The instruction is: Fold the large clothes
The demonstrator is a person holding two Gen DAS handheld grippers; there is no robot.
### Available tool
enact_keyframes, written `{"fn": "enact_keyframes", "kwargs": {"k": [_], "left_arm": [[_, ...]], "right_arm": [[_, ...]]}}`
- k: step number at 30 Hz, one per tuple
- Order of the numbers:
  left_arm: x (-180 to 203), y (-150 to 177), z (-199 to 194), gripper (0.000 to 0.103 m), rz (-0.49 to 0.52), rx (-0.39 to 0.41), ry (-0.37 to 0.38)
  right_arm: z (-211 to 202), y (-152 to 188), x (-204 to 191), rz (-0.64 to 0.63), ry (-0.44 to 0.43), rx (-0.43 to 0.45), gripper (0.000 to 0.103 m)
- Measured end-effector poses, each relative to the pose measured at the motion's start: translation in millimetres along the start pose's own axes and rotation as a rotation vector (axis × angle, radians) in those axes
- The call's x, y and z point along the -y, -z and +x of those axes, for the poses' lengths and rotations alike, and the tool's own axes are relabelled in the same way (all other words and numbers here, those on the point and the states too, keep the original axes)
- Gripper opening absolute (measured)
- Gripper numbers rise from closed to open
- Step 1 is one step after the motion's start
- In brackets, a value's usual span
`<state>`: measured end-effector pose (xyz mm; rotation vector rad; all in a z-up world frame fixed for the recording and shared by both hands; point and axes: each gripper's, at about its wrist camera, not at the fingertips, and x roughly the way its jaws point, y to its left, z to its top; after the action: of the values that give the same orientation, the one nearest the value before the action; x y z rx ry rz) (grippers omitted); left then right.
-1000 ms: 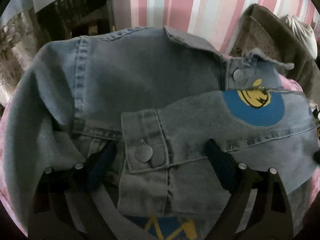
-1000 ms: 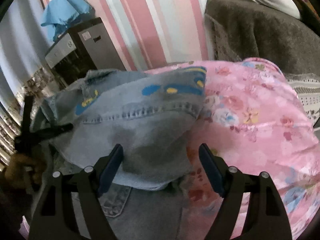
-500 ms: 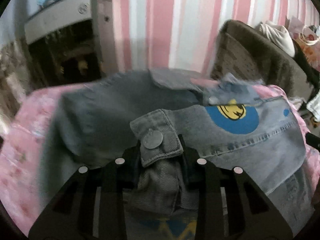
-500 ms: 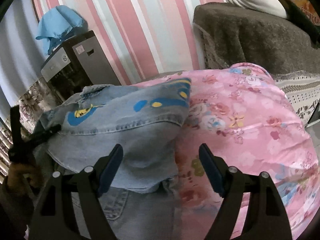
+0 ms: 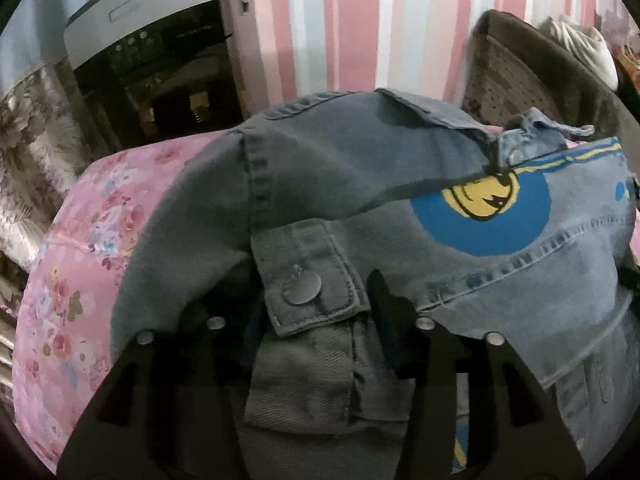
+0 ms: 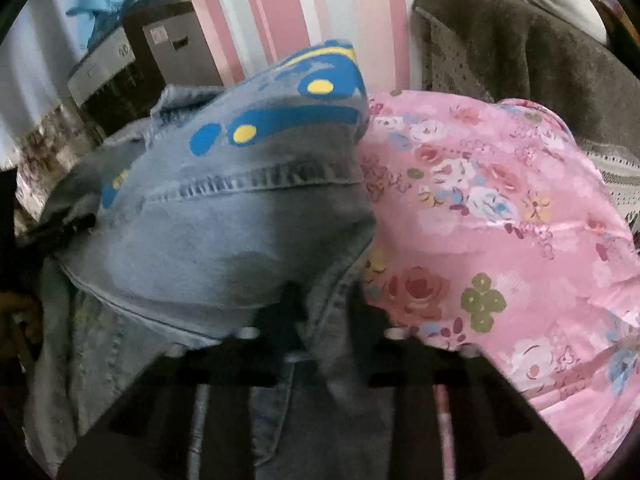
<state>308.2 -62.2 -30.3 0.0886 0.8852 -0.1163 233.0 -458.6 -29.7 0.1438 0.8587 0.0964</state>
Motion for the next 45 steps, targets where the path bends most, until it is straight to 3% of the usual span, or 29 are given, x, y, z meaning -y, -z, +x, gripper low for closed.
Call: {"fn": "enact_keyframes", "kwargs": {"k": [6,8,10,12,15,16,17,19,23,26,28,30,33,36,37,38,40,41,42,43,45], "left_arm": [[15.1,1.2,-21.8,0.058,0.006,0.036,0.081],[24.0,4.6,-15.6,0.061,0.042,0.017,0.069],[28.5,8.9,2.0,0.063,0.057,-0.037,0.052],[28.5,11.3,8.7,0.064,0.056,-0.049,0.053],[22.6,5.0,-4.5,0.068,0.065,-0.037,0.067],[19.9,2.2,-10.3,0.075,0.069,-0.023,0.068],[16.3,-3.9,-21.0,0.084,0.073,0.002,0.078],[7.6,-19.9,-35.3,0.09,0.072,0.049,0.076],[-7.0,-64.5,-34.0,0.095,0.052,0.096,0.027],[-14.5,-93.2,-11.5,0.095,0.019,0.074,0.021],[-12.3,-105.9,-0.4,0.096,0.009,0.071,0.028],[-10.4,-120.9,16.7,0.096,-0.002,0.057,0.019],[-9.1,-127.4,41.2,0.098,-0.018,0.018,0.025],[-2.0,-113.9,74.0,0.098,0.009,-0.085,0.077],[3.0,-105.3,81.8,0.096,0.032,-0.108,0.087],[9.9,-94.8,90.4,0.085,0.076,-0.127,0.086],[18.6,-80.9,99.9,0.069,0.117,-0.154,0.104],[18.9,-79.0,96.1,0.062,0.113,-0.122,0.112],[19.1,-79.3,93.2,0.038,0.109,-0.116,0.124],[17.4,-81.2,88.4,0.025,0.093,-0.103,0.136],[13.2,-85.3,77.3,0.016,0.075,-0.058,0.142]], "right_arm": [[-69.2,3.2,16.2,0.082,0.019,0.146,0.01],[-69.2,7.2,25.5,0.108,0.011,0.111,0.011],[-41.9,17.2,31.2,0.099,0.055,0.022,0.012],[-20.1,24.7,29.8,0.071,0.065,-0.066,0.016],[-38.9,13.7,33.7,0.052,0.06,-0.004,0.041],[-50.5,5.0,37.1,0.049,0.062,0.042,0.057],[-58.1,-2.2,39.9,0.046,0.071,0.075,0.064],[-74.1,-27.4,45.2,0.043,0.06,0.152,0.064],[-66.5,-87.6,37.1,0.04,0.001,0.205,0.065],[-37.6,-118.6,19.8,0.036,-0.039,0.162,0.069],[-4.8,-135.2,6.5,0.043,-0.093,0.087,0.069],[30.8,-144.5,-7.1,0.033,-0.073,0.01,0.069],[75.0,-138.2,-17.6,0.029,-0.044,-0.109,0.069],[99.2,-120.9,-28.8,-0.002,-0.072,-0.195,0.068],[101.8,-117.3,-30.2,-0.017,-0.069,-0.195,0.057],[102.4,-113.6,-31.4,-0.018,-0.079,-0.188,0.039],[103.1,-108.1,-32.9,-0.034,-0.056,-0.19,0.013],[100.6,-106.1,-34.7,-0.062,-0.042,-0.181,0.01],[96.1,-106.8,-34.5,-0.073,-0.047,-0.162,0.008],[90.3,-106.9,-34.2,-0.071,-0.054,-0.138,0.005],[72.9,-113.7,-31.1,-0.058,-0.073,-0.053,0.005]]}}
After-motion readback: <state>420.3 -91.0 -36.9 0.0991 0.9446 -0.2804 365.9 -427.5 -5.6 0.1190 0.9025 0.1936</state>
